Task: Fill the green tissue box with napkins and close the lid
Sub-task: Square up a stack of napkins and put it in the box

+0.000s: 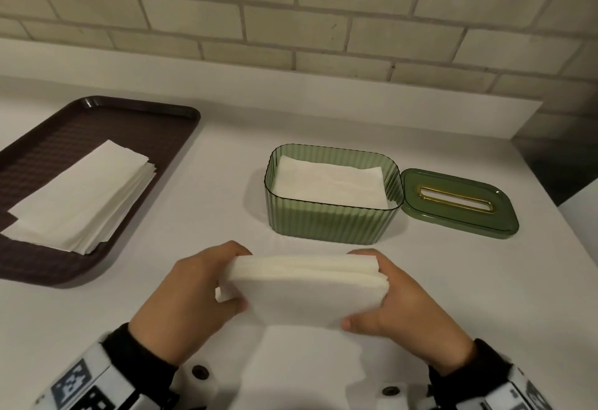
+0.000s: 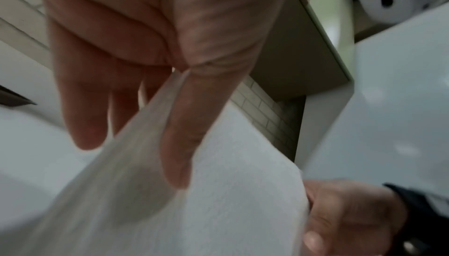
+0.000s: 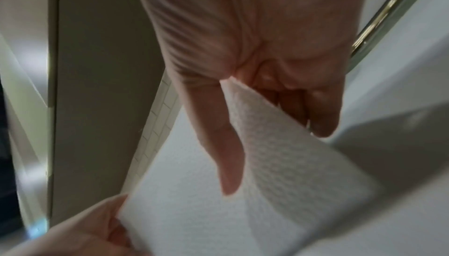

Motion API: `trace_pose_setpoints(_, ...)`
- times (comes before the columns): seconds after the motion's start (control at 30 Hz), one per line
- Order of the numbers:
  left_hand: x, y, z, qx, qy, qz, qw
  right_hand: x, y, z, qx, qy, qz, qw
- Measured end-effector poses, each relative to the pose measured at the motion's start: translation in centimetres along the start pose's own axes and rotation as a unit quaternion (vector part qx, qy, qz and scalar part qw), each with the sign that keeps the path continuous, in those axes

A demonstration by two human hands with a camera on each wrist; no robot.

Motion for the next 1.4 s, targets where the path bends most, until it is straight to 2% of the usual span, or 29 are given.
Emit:
trace_pose_setpoints(0.2,0.2,-1.0,-0.1,0.008,0.017,-0.015,1.0,-0.1,0.0,0.7,-0.029,-0.034,0.014,0.999)
trace_pose_setpoints(0.3,0.7,-0.3,0.3,-0.038,0.042,-0.016,0.998,-0.1,0.2,-0.8,-0.037,-0.028,0.014,0.999)
trace_pose_setpoints(0.4,1.6,0.6,0.8,-0.122,0.075,0.007,0.99,0.1,0.8,-2.2,0.012,-0.046,0.031,0.998)
trace_pose_setpoints(0.5,2.5,0.8,1.1,-0.218,0.106,0.019,0.97,0.2,0.6,-3.5,0.089,-0.075,0.015,0.993)
trace_pose_setpoints(0.63,3.0,0.2,1.0,-0.251,0.146,-0.007,0.957,0.2,0.3,-3.9,0.15,-0.103,-0.012,0.983)
trace_pose_setpoints(0.73,2.9,-0.4,0.0,-0.264,0.168,-0.029,0.95,0.1,0.2,-3.8,0.192,-0.081,-0.027,0.978)
trace_pose_setpoints(0.83,2.8,-0.8,-0.7,-0.297,0.175,-0.056,0.937,-0.2,1.1,-4.9,0.15,-0.018,0.018,0.988)
trace_pose_setpoints(0.9,2.9,-0.6,-0.5,-0.283,0.159,-0.064,0.944,-0.5,2.0,-6.8,0.057,0.032,0.053,0.996)
trace_pose_setpoints(0.97,3.2,-0.4,0.2,-0.267,0.12,-0.075,0.953,-0.7,2.4,-9.2,-0.027,0.087,0.049,0.995)
trace_pose_setpoints(1.07,3.5,-0.2,1.6,-0.218,0.041,-0.087,0.971,-0.6,1.8,-12.4,-0.143,0.172,0.014,0.975)
trace_pose_setpoints(1.13,3.6,-0.5,2.7,-0.253,0.009,-0.086,0.964,-0.4,1.1,-13.9,-0.191,0.211,0.012,0.959)
trace_pose_setpoints(1.23,3.4,-1.5,3.4,-0.383,-0.009,-0.099,0.918,0.1,0.4,-14.8,-0.173,0.237,0.033,0.955)
trace_pose_setpoints(1.3,3.2,-2.4,2.7,-0.426,0.0,-0.106,0.899,0.8,0.0,-13.6,-0.091,0.199,0.022,0.976)
trace_pose_setpoints(1.4,2.5,-3.8,1.4,-0.412,0.019,-0.105,0.905,1.6,-1.4,-10.1,0.02,0.133,-0.011,0.991)
Point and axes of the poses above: each hand's wrist, its own x-axis towards the middle knuckle, its own y-axis out of the back of the hand, z = x × y, the point moved 4 cm from there along x, towards the middle knuckle, and after that the axes turned 2 degrees about z, right-handed, at the moved point
